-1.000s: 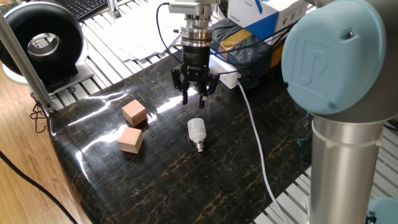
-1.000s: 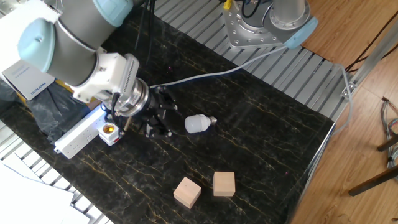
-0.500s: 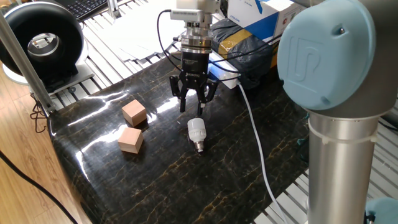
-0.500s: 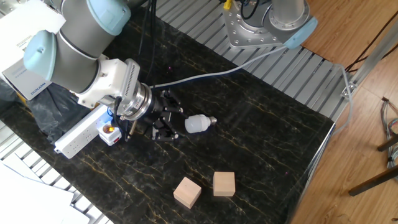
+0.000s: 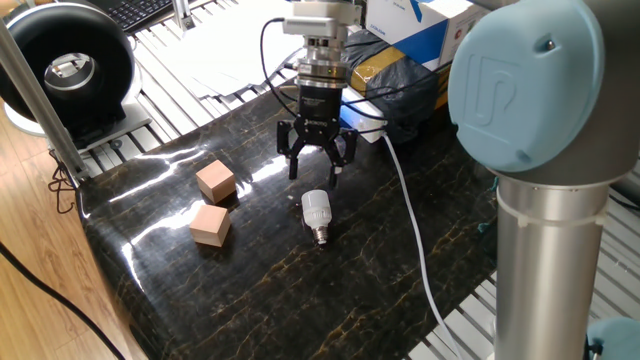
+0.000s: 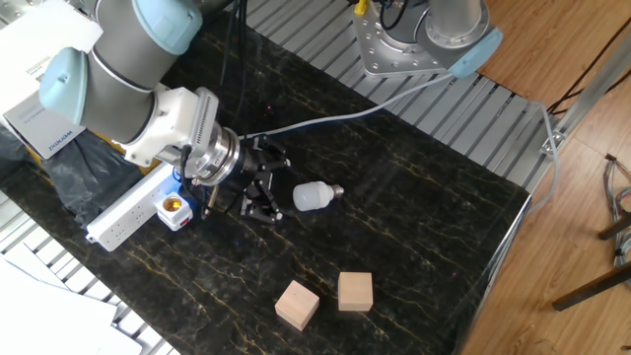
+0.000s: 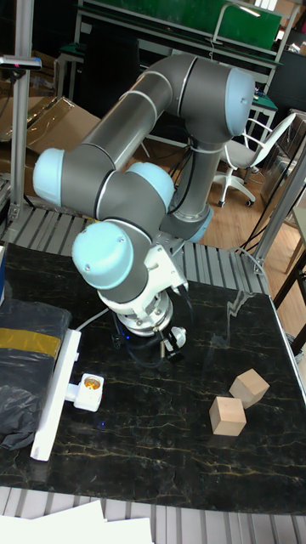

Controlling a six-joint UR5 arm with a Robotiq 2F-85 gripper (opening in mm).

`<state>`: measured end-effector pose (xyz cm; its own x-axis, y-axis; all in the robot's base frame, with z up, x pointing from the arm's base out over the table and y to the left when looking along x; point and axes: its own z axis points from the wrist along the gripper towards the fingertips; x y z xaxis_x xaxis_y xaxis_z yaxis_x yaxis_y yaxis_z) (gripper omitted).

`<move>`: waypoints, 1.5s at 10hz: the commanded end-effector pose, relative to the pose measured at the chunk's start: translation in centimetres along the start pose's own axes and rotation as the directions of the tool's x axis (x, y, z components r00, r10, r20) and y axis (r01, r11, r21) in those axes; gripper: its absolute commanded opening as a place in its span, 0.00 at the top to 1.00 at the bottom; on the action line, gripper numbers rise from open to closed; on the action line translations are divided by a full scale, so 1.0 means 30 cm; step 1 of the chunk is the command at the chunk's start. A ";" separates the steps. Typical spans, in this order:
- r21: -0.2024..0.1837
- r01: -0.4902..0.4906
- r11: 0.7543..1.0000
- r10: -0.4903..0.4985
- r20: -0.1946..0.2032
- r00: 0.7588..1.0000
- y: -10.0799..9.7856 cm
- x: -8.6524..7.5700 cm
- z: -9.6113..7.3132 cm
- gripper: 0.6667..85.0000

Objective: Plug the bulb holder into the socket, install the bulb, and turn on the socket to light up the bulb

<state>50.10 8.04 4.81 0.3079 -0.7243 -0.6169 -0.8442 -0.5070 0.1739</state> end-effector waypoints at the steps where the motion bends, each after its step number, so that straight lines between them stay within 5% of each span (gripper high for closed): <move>1: 0.022 0.024 0.999 -0.025 0.037 0.999 -0.001 -0.005 0.008 0.18; 3: 0.029 0.015 0.999 -0.016 0.029 0.999 0.002 0.009 0.022 0.20; 6: 0.065 0.035 0.997 -0.040 0.076 0.996 -0.035 -0.010 0.050 0.21; 15: 0.023 0.080 0.997 -0.082 0.105 0.991 0.049 -0.003 0.083 0.25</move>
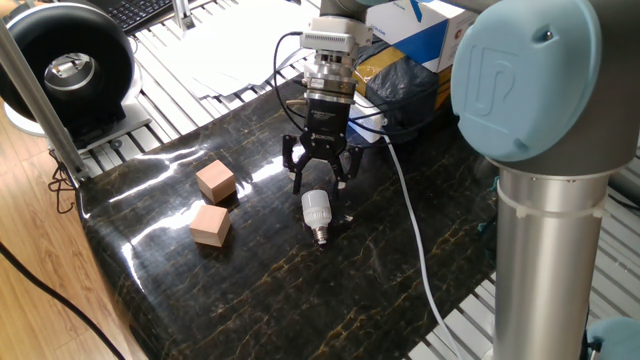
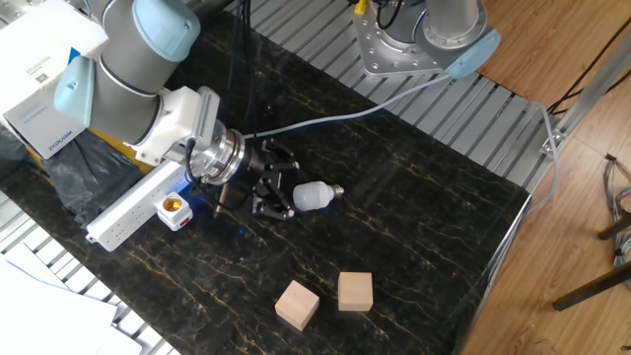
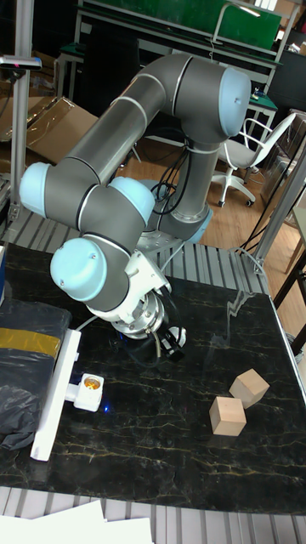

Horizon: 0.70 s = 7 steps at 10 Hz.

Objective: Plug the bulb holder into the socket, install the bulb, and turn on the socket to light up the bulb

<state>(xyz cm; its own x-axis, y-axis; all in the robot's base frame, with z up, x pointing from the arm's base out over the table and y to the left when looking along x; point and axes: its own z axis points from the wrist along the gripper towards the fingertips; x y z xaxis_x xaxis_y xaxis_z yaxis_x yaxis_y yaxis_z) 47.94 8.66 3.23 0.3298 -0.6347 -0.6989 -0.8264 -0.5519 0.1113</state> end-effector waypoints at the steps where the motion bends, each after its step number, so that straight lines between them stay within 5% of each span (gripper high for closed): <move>1: 0.005 0.006 1.000 -0.006 0.006 1.000 0.006 0.008 0.004 0.25; 7: 0.012 0.014 1.000 -0.015 0.025 1.000 -0.009 0.006 0.023 0.26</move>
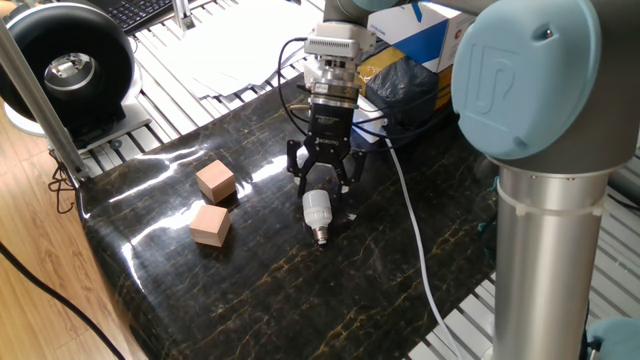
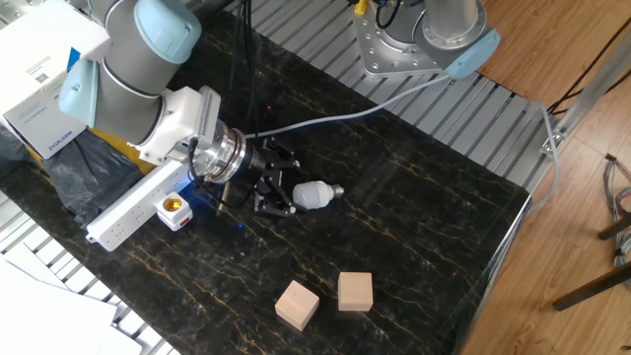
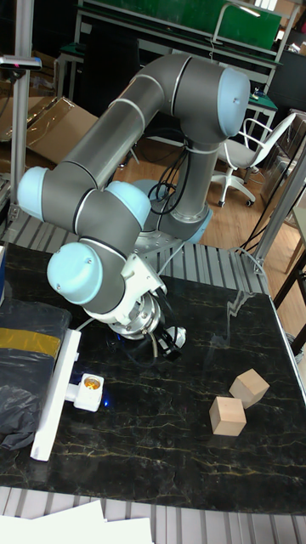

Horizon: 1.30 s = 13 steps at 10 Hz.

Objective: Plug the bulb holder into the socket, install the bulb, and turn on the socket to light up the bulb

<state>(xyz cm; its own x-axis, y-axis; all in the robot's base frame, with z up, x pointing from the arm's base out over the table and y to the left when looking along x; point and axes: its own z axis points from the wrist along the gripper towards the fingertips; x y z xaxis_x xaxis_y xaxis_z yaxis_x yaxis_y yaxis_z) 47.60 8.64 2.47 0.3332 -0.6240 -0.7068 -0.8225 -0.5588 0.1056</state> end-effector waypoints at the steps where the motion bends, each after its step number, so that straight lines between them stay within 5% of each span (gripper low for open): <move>1: 0.016 0.008 1.000 -0.008 0.023 1.000 -0.022 -0.014 0.002 0.26; 13: 0.010 -0.027 1.000 0.027 0.027 0.999 -0.011 -0.018 -0.012 0.43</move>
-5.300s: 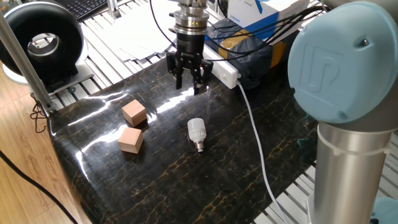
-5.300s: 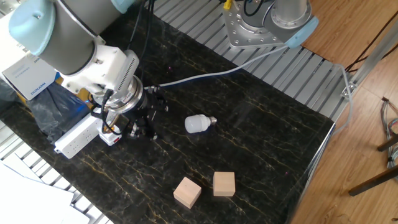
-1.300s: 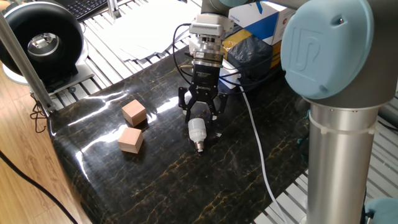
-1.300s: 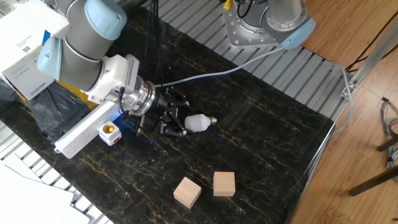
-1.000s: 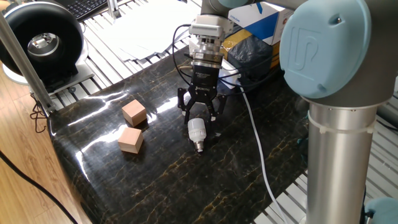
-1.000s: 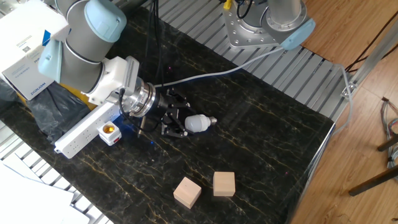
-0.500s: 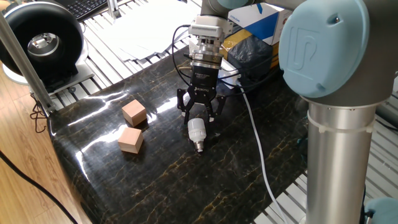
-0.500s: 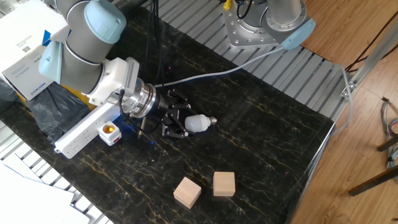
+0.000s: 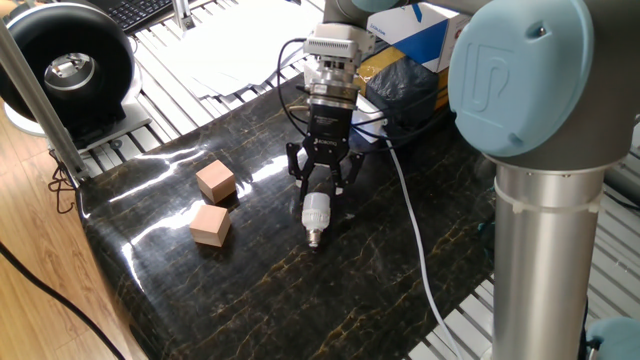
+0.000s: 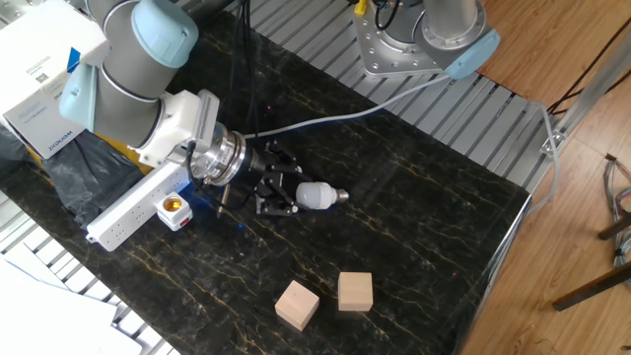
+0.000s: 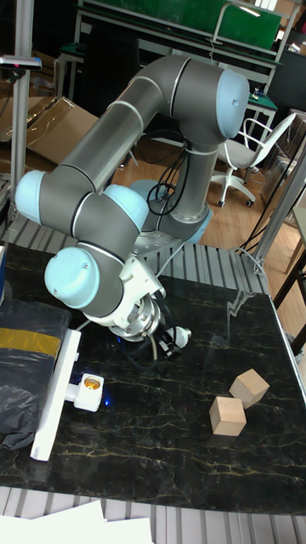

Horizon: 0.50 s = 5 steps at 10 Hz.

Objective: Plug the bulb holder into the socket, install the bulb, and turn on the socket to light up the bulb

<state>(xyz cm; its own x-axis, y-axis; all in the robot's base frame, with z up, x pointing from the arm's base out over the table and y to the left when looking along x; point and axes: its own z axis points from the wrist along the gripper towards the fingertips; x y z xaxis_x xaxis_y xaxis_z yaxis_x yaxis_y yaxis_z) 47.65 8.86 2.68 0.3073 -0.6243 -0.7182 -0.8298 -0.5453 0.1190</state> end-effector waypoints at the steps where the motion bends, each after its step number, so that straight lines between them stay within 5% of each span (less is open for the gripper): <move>1: 0.007 -0.012 1.000 0.012 0.007 1.000 -0.004 -0.011 -0.014 0.45; 5: 0.000 -0.068 0.998 0.068 -0.010 0.998 0.017 -0.021 -0.057 0.54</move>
<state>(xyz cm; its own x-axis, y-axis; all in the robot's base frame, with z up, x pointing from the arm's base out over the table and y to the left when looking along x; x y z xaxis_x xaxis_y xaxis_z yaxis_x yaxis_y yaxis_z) 47.51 8.35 3.55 0.2781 -0.6480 -0.7091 -0.8371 -0.5256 0.1520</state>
